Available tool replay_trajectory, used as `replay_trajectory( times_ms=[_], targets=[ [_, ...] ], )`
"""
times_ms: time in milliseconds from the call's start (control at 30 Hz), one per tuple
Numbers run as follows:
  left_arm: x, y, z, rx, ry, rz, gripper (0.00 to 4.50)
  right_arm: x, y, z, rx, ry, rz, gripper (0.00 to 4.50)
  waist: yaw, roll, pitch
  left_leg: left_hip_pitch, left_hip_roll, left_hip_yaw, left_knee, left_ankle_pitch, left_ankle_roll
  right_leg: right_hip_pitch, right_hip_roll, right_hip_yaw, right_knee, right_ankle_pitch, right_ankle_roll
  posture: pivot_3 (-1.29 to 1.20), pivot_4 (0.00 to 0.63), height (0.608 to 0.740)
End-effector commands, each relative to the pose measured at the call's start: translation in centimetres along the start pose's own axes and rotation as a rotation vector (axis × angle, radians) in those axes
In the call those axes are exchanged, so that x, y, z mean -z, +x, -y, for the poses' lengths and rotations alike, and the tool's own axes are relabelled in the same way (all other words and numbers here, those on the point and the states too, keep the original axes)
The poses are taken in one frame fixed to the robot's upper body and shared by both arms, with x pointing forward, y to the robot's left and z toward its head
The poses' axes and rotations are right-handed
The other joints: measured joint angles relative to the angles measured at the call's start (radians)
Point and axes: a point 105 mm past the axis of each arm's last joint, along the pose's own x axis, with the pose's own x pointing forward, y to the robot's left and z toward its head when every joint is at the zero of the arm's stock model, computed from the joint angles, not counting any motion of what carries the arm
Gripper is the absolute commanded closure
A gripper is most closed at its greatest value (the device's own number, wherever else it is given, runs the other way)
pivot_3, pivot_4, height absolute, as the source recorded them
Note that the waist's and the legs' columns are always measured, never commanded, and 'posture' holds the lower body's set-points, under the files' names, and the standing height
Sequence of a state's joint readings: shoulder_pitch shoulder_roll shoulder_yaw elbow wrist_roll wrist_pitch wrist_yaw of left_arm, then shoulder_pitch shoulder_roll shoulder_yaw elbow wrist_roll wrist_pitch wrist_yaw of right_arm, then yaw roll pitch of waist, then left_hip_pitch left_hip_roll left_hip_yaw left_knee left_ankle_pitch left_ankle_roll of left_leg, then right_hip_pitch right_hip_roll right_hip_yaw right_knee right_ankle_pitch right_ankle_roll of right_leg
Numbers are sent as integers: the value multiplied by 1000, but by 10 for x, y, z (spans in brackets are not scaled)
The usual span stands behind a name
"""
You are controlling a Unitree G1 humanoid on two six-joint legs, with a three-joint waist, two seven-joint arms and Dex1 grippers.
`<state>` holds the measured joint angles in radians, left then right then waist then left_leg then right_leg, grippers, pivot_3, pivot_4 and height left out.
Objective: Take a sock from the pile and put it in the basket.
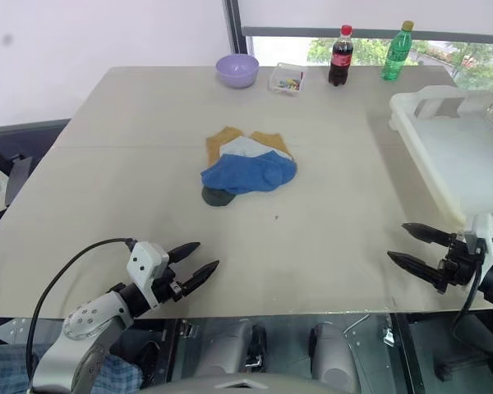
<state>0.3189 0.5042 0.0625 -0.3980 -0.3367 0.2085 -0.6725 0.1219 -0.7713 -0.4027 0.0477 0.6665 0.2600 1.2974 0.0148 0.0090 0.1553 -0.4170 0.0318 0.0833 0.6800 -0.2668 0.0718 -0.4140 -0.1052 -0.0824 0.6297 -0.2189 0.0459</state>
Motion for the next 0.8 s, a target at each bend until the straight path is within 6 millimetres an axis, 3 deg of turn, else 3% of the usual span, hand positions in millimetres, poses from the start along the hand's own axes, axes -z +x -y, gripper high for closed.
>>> replay_trajectory(
  times_ms=[33, 400, 567, 800],
  targets=[
    [-12, -7, 1, 20, 27, 25, 1052, -13, -4, -3, -10, -38, 22, 45, 0, -1, 0, 0, 0, 0, 0, 0, 0, 0, 0, 0, 0, 0, 0, 0, 150, 733],
    [-11, -17, 1, 24, 35, 21, 1052, -5, 3, -2, -28, -46, 0, 45, 0, -2, 2, -1, 0, 0, 0, 0, 0, 0, 0, 0, -1, 0, 0, 0, 150, 733],
    [-12, -31, 12, 100, 62, 5, 1052, -3, 7, -3, -40, -38, -19, 45, -1, -4, 3, -1, 0, 0, 0, 0, 0, 0, 0, 0, -2, 0, 0, 0, 150, 733],
    [-21, -40, -1, 78, 74, 16, 1052, -8, 24, -4, -67, -58, -11, 45, 0, -3, 5, -1, 0, -1, 0, -1, -2, 0, 0, -1, -2, -2, 3, 0, 150, 733]
  ],
)
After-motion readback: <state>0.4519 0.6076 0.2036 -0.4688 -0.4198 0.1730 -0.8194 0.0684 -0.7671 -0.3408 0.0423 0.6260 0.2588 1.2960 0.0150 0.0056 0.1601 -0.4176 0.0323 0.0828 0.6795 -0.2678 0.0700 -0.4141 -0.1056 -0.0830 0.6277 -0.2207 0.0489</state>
